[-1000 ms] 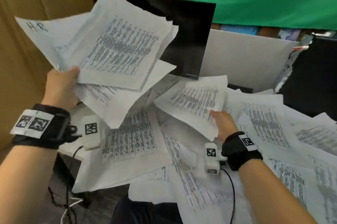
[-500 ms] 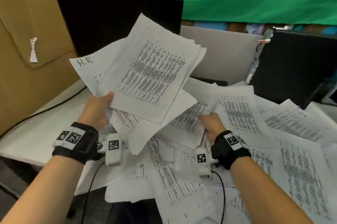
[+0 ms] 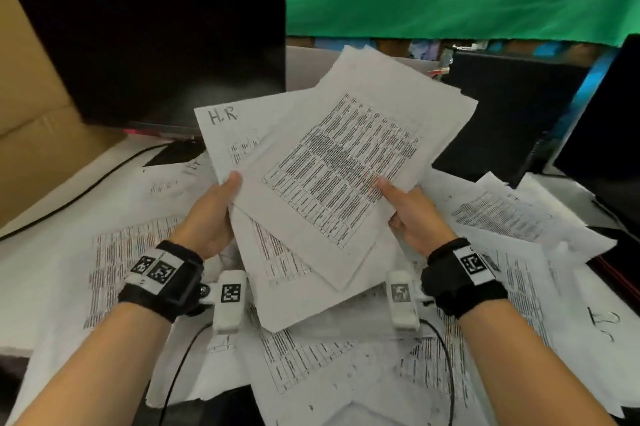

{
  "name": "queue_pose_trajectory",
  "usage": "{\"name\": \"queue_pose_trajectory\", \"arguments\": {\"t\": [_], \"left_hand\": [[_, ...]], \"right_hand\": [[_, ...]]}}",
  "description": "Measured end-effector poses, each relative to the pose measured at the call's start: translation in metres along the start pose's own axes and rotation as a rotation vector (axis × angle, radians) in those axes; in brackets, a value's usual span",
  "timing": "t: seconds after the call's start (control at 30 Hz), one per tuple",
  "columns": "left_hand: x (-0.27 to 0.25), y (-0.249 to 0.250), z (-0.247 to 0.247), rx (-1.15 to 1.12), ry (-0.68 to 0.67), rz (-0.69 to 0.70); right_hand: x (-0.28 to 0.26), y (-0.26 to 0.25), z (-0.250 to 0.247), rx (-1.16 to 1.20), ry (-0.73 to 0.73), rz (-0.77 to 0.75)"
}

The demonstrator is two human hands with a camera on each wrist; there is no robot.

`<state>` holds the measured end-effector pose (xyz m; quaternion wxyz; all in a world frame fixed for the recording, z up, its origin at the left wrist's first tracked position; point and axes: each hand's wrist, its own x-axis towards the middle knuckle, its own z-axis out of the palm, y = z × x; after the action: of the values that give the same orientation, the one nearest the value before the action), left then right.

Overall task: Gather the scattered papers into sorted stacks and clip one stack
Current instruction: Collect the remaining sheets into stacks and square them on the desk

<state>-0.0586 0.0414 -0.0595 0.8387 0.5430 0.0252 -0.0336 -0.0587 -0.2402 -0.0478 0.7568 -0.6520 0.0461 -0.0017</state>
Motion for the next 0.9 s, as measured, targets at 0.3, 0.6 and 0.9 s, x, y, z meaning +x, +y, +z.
{"name": "queue_pose_trajectory", "arguments": {"t": [0.3, 0.6, 0.9], "left_hand": [[0.021, -0.016, 0.033, -0.115, 0.023, 0.000], [0.039, -0.026, 0.046, 0.371, 0.163, 0.036], [0.049, 0.002, 0.071, 0.420, 0.083, 0.094]], "right_hand": [[-0.011, -0.011, -0.048, -0.002, 0.261, -0.137], [-0.015, -0.035, -0.122, 0.144, 0.759, -0.243], [-0.029, -0.009, -0.175, 0.256, 0.601, 0.093]]}}
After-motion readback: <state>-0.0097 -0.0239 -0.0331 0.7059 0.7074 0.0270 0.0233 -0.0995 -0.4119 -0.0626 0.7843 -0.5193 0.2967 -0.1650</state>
